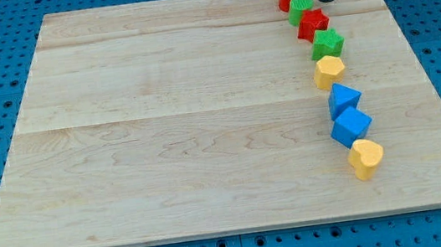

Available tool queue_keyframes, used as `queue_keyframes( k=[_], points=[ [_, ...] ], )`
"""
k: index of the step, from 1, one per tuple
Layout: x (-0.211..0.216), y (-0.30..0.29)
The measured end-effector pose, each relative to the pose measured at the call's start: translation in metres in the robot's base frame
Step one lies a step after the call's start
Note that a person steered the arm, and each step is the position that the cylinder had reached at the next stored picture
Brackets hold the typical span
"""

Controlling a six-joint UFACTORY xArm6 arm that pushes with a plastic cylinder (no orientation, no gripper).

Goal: Move the green circle towards the top centre of the board

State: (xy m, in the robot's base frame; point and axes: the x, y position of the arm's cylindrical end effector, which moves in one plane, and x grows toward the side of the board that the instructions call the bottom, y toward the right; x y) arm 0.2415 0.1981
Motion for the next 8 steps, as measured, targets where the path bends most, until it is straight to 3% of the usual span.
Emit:
queue_keyframes(
  k=[1,3,6,8],
  points=[
    [0.033,-0.010],
    [0.008,-0.065],
    [-0.009,-0.051],
    [0.009,-0.152]
  ],
)
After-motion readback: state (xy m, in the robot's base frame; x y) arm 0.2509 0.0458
